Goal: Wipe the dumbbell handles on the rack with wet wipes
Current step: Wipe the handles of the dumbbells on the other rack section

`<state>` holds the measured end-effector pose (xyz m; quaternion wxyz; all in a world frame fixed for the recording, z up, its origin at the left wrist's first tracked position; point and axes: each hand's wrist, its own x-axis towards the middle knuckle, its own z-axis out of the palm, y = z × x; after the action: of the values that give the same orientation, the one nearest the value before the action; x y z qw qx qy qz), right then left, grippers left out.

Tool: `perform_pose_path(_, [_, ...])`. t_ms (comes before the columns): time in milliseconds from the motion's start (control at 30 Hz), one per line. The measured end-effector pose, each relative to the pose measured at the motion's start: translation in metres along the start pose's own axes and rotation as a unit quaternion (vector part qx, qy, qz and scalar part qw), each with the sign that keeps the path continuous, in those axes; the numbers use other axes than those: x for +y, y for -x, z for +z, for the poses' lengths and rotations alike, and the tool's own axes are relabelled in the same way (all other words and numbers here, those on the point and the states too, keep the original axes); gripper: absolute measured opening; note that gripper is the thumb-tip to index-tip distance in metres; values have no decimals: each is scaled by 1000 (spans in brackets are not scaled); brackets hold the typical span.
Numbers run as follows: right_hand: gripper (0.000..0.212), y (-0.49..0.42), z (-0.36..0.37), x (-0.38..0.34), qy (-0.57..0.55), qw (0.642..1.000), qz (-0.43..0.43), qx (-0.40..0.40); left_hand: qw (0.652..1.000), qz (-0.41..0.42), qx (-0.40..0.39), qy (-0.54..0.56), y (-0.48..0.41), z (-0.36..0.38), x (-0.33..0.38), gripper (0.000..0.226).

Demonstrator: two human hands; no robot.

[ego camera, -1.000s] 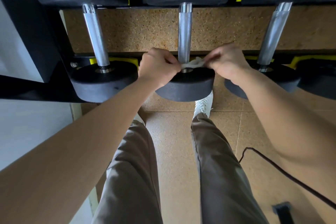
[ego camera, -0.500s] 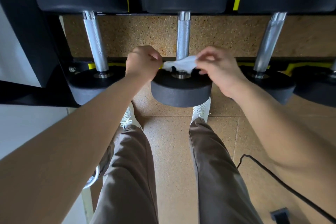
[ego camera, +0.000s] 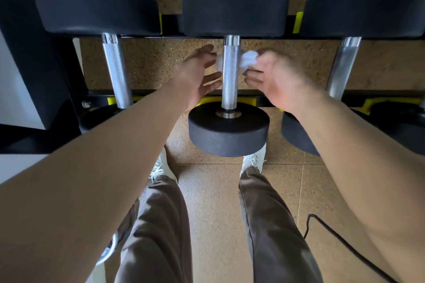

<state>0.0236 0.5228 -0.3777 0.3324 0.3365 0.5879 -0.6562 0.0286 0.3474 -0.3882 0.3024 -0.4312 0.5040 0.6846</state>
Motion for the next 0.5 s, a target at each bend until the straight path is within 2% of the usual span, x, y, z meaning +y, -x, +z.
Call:
perform_pose_path(67, [44,-4,9,-3,-45,997,36,-53,998,-19,-48,27,-1,3,5,37])
perform_pose_path(167, [56,-4,14,-6,-50,992,43,-107,997,-19,-72,-16,-3,1,9,24])
perform_pose_path(267, [45,-6,14,-7,-80,988,47,-122,999,4,-54,-3,-3,-4,9,10])
perform_pose_path(333, [28,-8,15,-10,-94,990,43,-95,998,14,-48,35,-1,-8,10,5])
perform_pose_path(433, [11,-10,19,-13,-66,998,18,3,994,10,-30,108,1,-15,12,16])
perform_pose_path(500, [10,-10,25,-12,-97,995,9,11,985,11,-23,173,4,-19,14,21])
